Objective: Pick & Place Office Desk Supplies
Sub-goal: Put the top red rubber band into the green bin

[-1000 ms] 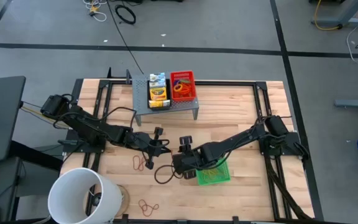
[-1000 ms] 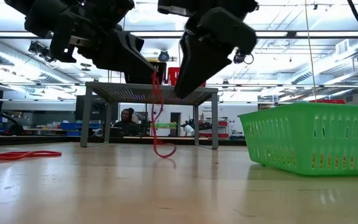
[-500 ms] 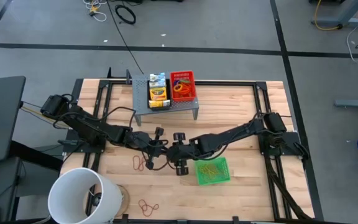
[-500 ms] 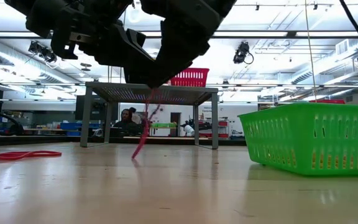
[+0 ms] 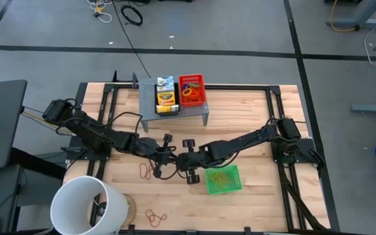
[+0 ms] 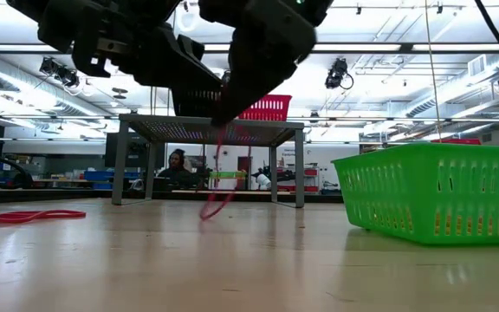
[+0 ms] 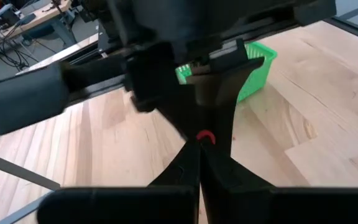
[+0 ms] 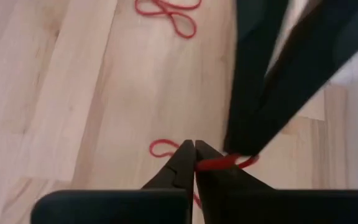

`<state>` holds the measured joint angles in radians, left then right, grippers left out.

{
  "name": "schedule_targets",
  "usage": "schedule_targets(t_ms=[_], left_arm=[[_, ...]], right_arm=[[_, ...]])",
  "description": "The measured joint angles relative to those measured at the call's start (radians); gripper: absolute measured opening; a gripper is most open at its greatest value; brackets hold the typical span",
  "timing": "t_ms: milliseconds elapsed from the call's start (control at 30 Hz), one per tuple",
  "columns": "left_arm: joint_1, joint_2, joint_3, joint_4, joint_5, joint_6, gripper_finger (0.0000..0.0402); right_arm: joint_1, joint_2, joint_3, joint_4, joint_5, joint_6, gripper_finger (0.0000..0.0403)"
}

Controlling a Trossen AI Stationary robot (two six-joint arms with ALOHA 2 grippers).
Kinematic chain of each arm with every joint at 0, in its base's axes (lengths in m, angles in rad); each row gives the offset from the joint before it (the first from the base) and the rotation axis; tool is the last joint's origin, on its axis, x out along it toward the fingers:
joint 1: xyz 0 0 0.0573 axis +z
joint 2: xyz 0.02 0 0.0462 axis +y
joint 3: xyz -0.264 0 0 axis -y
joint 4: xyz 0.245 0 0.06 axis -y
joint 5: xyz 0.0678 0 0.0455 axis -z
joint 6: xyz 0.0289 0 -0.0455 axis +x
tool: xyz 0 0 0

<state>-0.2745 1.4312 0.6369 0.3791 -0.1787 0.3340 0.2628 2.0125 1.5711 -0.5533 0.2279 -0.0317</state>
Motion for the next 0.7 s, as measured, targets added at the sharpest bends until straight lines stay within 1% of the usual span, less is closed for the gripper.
schedule_targets(t_ms=[100, 233, 367, 533, 700], left_arm=[[0.000, 0.000, 0.000, -0.017, 0.000, -0.006, 0.0005], [0.000, 0.000, 0.000, -0.081, 0.000, -0.048, 0.0026], [0.002, 0.000, 0.000, -0.142, -0.004, -0.128, 0.0049], [0.001, 0.000, 0.000, -0.150, -0.029, -0.202, 0.0081], [0.002, 0.004, 0.000, -0.216, -0.031, -0.245, 0.0125]], right_arm=[[0.012, 0.000, 0.000, -0.027, 0.009, -0.005, 0.0005], [0.032, 0.000, 0.000, -0.068, 0.052, 0.000, 0.0004], [0.060, -0.003, 0.000, -0.098, 0.122, 0.017, 0.0002], [0.073, -0.031, -0.001, -0.121, 0.157, 0.035, 0.0002], [0.091, -0.089, -0.001, -0.170, 0.221, 0.053, 0.0001]])
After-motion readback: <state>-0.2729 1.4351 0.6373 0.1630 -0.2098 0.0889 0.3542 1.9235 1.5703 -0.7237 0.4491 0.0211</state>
